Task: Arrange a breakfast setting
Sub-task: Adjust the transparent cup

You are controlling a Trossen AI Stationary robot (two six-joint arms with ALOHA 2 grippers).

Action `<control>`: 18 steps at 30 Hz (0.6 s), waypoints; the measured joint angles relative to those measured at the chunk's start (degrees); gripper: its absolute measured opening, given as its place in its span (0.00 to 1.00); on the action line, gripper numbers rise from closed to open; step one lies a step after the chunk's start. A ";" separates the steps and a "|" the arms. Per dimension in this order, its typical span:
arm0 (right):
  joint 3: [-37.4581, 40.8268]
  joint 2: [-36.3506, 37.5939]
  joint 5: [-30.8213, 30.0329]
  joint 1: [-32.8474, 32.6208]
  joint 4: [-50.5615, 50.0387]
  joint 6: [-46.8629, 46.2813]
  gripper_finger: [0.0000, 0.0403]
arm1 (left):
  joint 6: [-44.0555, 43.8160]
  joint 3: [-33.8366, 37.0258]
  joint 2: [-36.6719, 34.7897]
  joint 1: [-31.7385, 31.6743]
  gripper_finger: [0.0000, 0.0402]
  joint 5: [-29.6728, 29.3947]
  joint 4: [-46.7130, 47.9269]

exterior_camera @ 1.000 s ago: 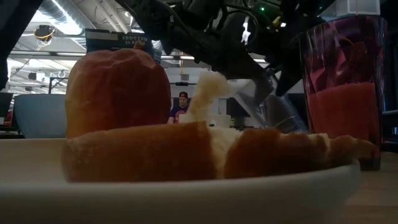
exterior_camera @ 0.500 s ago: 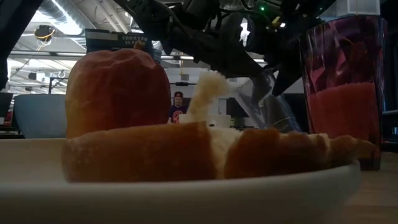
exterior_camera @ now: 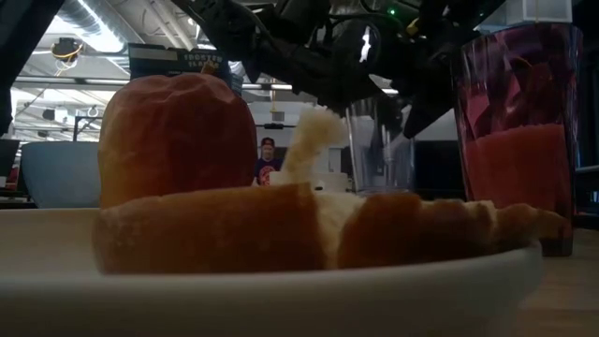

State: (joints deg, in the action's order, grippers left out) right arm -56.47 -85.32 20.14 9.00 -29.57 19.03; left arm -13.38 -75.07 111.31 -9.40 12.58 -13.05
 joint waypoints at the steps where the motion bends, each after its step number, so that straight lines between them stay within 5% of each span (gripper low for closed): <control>1: 0.00 0.00 -0.02 -0.03 -0.46 0.30 0.98 | -0.02 0.00 0.00 -0.01 0.00 0.01 -0.03; 18: -0.22 0.14 -5.05 -0.03 -5.63 -0.70 0.98 | -1.32 -0.11 0.00 0.01 0.00 0.20 0.39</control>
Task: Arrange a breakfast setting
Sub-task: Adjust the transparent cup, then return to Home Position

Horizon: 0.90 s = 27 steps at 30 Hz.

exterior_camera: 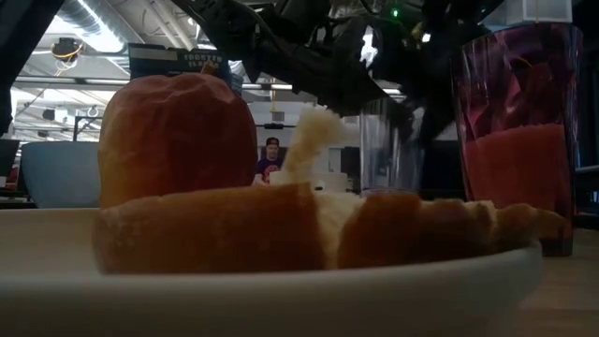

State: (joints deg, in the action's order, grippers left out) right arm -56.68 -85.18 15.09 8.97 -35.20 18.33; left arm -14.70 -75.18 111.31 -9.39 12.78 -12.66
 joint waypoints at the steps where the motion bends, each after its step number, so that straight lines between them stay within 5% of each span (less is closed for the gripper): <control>1: 0.22 -0.18 -0.29 0.00 -0.54 -0.06 0.98 | 0.02 0.00 0.00 0.00 0.00 0.02 0.02; 12: 0.19 0.52 0.71 0.01 -2.61 -0.25 0.98 | 0.04 -0.07 -0.04 0.07 0.00 1.33 2.66; 27: 0.17 7.95 -5.94 0.05 -11.20 -1.85 0.98 | 0.11 0.11 -2.49 -0.50 0.00 1.57 4.18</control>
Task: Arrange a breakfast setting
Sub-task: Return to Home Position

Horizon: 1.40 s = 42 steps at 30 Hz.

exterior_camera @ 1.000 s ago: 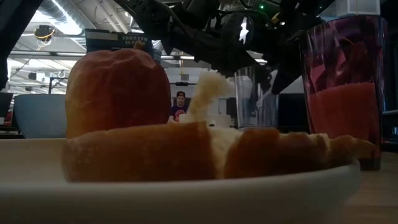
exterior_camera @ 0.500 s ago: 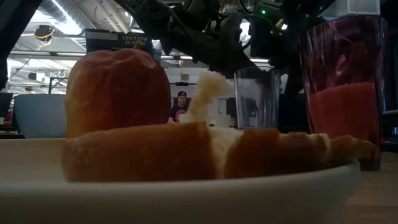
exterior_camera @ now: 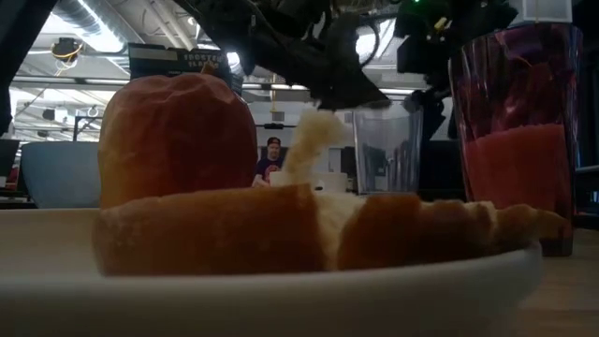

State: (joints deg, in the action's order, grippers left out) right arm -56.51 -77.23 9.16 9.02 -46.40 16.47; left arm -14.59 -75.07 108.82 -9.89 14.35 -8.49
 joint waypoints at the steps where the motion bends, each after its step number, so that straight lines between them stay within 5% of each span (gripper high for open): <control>1: 0.00 0.97 -0.32 0.01 -0.56 -0.38 0.98 | 0.13 -0.28 -0.33 -0.07 0.00 -0.36 -0.70; 10: -0.72 9.82 -1.22 -0.01 -0.06 -9.29 0.98 | 0.13 -2.78 -7.38 -2.73 0.00 1.48 1.62; 19: -7.17 10.78 3.05 -0.01 14.78 -11.29 0.94 | -0.15 -2.86 -18.40 -4.73 0.00 4.28 4.12; 27: -8.17 12.37 9.91 0.01 38.60 -8.49 0.56 | 4.15 -1.76 -26.79 -5.73 0.00 3.74 7.82; 32: -8.09 12.24 10.33 1.34 39.83 -7.83 0.24 | 1.74 3.40 -30.04 -6.80 0.00 3.80 5.39; 35: -8.09 12.26 11.02 2.45 40.26 -7.33 0.07 | -2.56 10.53 -33.49 -7.35 0.00 3.72 -3.94; 38: -8.04 12.83 11.35 2.79 41.47 -7.19 0.02 | -7.50 20.72 -38.66 -7.81 0.00 1.83 -20.79; 42: -8.00 14.93 11.42 2.79 45.79 -7.22 0.11 | -13.79 33.99 -47.03 -9.10 0.00 -2.49 -34.68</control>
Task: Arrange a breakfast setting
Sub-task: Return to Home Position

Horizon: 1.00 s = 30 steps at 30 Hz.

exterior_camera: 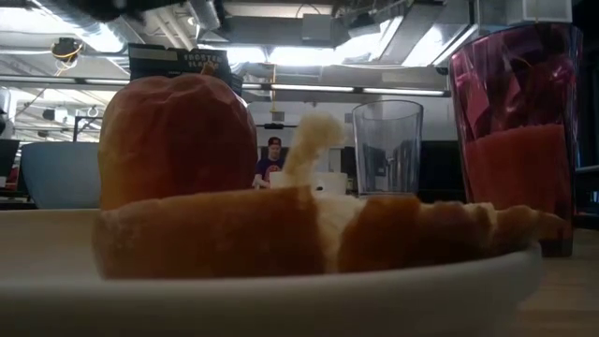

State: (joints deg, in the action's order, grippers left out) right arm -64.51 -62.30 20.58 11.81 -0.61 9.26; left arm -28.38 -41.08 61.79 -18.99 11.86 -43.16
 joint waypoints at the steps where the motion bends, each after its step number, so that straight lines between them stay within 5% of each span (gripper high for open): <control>1: 0.12 0.73 0.00 0.00 0.91 -0.22 0.12 | -0.47 2.57 -2.17 -0.02 0.00 -1.04 -1.51; 9: 17.02 10.65 -2.51 3.86 22.93 -14.79 0.15 | 1.34 13.36 -16.77 1.46 0.00 -10.00 -1.60; 12: 29.50 14.09 -6.89 6.07 41.00 -27.00 0.12 | 1.75 14.02 -20.91 1.43 0.00 -10.94 0.48; 15: 40.76 14.80 -18.24 7.39 66.86 -42.45 0.08 | 1.72 13.52 -24.51 1.45 0.00 -12.27 6.62; 18: 46.63 13.78 -25.15 7.48 86.55 -46.25 0.02 | 1.51 11.86 -25.67 1.56 0.00 -12.51 11.37; 24: 42.48 20.16 -15.65 7.36 73.66 -43.92 0.01 | 3.07 9.14 -28.10 4.38 0.00 -14.07 12.43; 30: 24.98 34.53 -7.81 8.37 17.30 -28.79 0.01 | 10.93 4.60 -39.91 8.68 0.00 -22.77 27.13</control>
State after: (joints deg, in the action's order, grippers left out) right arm -39.53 -27.77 12.77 20.18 16.69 -19.53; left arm -17.45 -36.48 21.88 -10.31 -10.91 -16.04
